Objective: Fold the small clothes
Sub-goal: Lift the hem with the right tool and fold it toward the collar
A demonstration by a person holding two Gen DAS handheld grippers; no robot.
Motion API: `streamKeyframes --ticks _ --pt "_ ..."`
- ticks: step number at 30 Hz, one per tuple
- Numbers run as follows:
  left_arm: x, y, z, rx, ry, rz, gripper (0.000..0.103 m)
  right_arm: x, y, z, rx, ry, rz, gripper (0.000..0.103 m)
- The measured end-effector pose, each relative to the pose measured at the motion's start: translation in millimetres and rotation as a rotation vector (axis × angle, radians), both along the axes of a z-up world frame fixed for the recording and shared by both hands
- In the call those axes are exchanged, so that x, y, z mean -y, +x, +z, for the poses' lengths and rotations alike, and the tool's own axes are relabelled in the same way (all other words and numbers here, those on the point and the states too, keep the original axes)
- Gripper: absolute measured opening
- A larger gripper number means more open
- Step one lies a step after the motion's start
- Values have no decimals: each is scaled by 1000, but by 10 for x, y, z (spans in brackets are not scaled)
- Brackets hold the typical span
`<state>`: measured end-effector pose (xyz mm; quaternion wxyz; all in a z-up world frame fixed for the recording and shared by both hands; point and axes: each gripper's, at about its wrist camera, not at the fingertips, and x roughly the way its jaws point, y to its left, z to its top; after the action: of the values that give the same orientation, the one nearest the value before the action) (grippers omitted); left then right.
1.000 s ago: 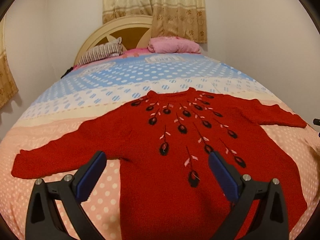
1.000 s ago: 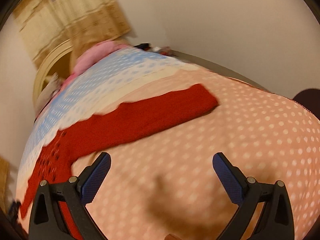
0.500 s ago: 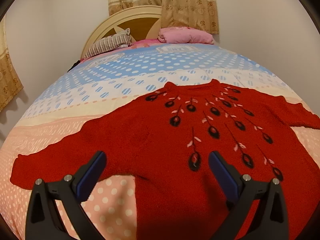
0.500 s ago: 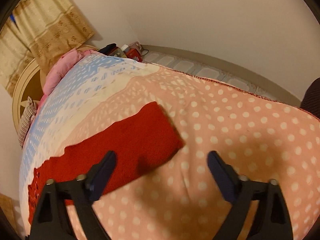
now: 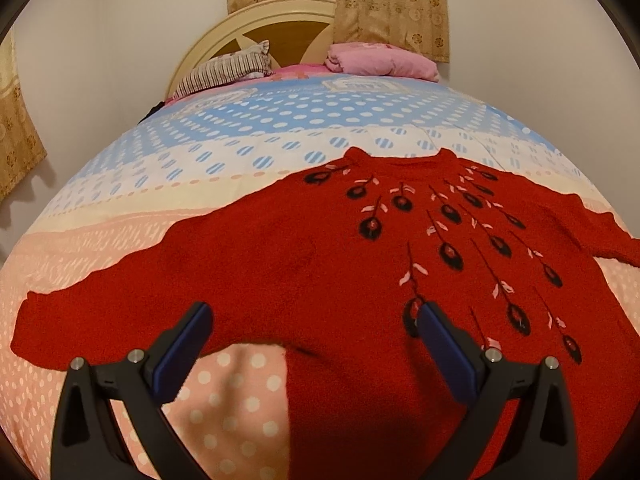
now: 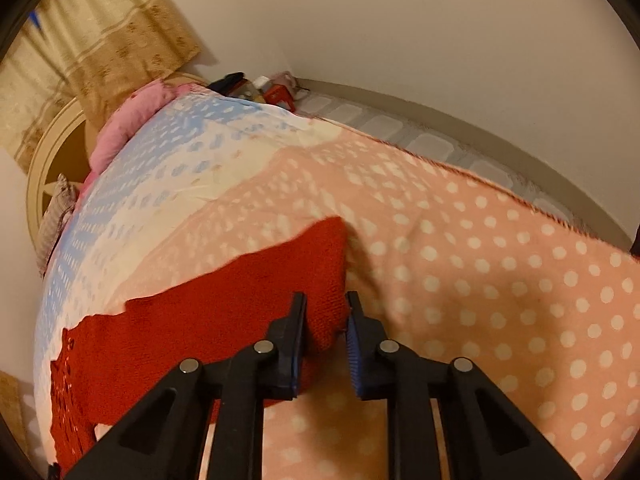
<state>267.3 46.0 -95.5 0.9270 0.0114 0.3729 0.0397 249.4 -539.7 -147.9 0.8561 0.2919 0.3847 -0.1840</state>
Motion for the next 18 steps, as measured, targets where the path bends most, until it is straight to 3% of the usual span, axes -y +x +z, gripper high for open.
streamKeyframes --ticks 8,18 --pt "-150 -90 40 14 -39 21 103 -422 61 654 108 -102 72 18" --pt "-328 -241 23 25 -83 40 103 -1302 262 1564 227 -214 247 17"
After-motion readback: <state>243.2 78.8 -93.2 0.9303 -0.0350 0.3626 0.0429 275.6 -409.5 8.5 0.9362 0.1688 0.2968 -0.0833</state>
